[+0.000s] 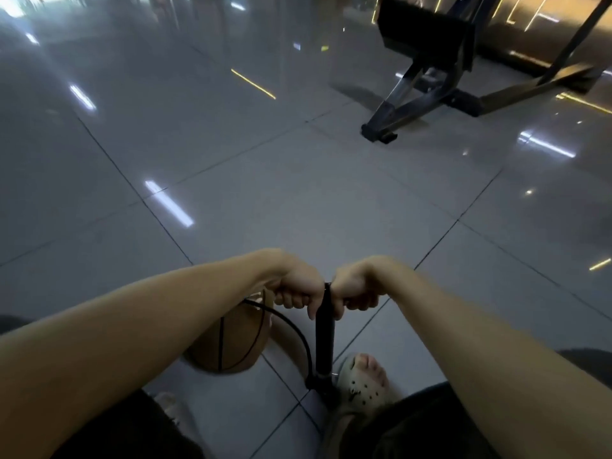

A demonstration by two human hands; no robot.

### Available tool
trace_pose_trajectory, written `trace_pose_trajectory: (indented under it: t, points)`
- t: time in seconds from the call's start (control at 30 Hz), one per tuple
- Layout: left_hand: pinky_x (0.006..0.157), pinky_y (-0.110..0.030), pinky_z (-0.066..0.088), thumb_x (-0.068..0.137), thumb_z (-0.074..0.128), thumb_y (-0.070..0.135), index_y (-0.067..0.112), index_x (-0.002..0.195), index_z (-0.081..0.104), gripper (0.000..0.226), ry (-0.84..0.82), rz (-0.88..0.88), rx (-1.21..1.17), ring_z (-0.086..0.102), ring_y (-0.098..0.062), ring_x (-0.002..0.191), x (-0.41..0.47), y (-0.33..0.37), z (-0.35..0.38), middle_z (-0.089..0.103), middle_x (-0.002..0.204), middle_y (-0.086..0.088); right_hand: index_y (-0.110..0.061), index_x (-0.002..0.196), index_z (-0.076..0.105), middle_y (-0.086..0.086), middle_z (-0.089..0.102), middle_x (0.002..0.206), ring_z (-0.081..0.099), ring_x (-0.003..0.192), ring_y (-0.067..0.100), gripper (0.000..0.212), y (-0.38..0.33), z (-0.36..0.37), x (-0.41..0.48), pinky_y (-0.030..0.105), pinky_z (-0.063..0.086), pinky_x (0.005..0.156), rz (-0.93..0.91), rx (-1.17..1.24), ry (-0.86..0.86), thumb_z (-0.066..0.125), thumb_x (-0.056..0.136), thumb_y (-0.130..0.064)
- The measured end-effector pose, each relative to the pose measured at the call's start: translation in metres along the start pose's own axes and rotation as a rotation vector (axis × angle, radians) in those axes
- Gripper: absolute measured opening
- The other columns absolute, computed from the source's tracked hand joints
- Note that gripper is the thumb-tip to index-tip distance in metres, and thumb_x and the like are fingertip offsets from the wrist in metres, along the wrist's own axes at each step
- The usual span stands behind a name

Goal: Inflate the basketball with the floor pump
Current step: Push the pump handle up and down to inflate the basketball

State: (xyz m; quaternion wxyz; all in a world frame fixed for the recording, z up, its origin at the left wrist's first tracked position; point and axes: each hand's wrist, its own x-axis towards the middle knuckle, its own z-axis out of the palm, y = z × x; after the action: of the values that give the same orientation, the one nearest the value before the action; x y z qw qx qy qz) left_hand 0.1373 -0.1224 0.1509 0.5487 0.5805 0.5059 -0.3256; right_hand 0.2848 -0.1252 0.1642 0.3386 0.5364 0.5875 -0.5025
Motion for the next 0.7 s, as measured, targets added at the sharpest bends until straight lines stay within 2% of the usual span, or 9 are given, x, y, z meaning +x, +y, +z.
trace_pose_trajectory:
  t: [0.1, 0.13, 0.23, 0.4, 0.53, 0.7]
  points:
    - [0.055, -0.025, 0.034, 0.086, 0.063, 0.01, 0.025, 0.05, 0.029, 0.052, 0.006, -0.018, -0.042, 0.013, -0.015, 0.045, 0.006, -0.006, 0.014, 0.021, 0.048, 0.004, -0.017, 0.068, 0.045, 0.001, 0.027, 0.057, 0.018, 0.049, 0.017, 0.025, -0.001, 0.012, 0.008, 0.029, 0.016, 0.052, 0.001, -0.026, -0.006, 0.064, 0.079, -0.007]
    - [0.053, -0.024, 0.033, 0.087, 0.062, 0.01, 0.025, 0.05, 0.029, 0.051, 0.008, -0.021, -0.032, 0.013, -0.014, 0.044, 0.004, -0.005, 0.017, 0.021, 0.047, 0.004, -0.017, 0.068, 0.046, 0.001, 0.027, 0.057, 0.018, 0.049, 0.017, 0.024, 0.0, 0.015, 0.007, 0.029, 0.016, 0.052, -0.003, -0.029, 0.002, 0.065, 0.078, -0.007]
    - [0.042, -0.018, 0.017, 0.091, 0.059, 0.009, 0.022, 0.056, 0.033, 0.046, 0.008, -0.025, 0.019, 0.016, -0.011, 0.037, -0.02, 0.008, 0.018, 0.023, 0.044, 0.005, -0.017, 0.067, 0.048, 0.001, 0.028, 0.058, 0.019, 0.049, 0.017, 0.024, -0.001, 0.013, -0.013, 0.028, 0.017, 0.051, 0.01, -0.047, 0.005, 0.066, 0.078, -0.007]
    - [0.047, -0.026, 0.013, 0.092, 0.062, 0.012, 0.023, 0.06, 0.04, 0.04, 0.08, 0.047, 0.004, 0.017, -0.012, 0.044, -0.107, 0.035, -0.039, 0.025, 0.05, 0.005, -0.021, 0.061, 0.038, 0.0, 0.026, 0.056, 0.019, 0.048, 0.015, 0.04, -0.024, -0.055, -0.094, 0.025, 0.013, 0.049, -0.035, -0.021, 0.055, 0.067, 0.085, -0.01]
    - [0.05, -0.028, 0.011, 0.094, 0.06, 0.012, 0.026, 0.054, 0.04, 0.047, 0.139, 0.151, -0.004, 0.013, -0.012, 0.048, -0.165, 0.054, -0.083, 0.022, 0.053, 0.006, -0.022, 0.058, 0.035, 0.0, 0.022, 0.059, 0.012, 0.057, 0.017, 0.045, -0.039, -0.103, -0.153, 0.03, 0.01, 0.054, -0.087, 0.026, 0.099, 0.066, 0.088, -0.01]
    - [0.047, -0.026, 0.011, 0.091, 0.06, 0.01, 0.026, 0.057, 0.034, 0.046, 0.052, 0.086, -0.001, 0.013, -0.012, 0.046, -0.105, 0.045, -0.065, 0.023, 0.051, 0.006, -0.024, 0.057, 0.029, -0.001, 0.02, 0.057, 0.012, 0.053, 0.016, 0.048, -0.017, -0.08, -0.097, 0.027, 0.011, 0.05, -0.019, 0.008, 0.011, 0.064, 0.086, -0.009]
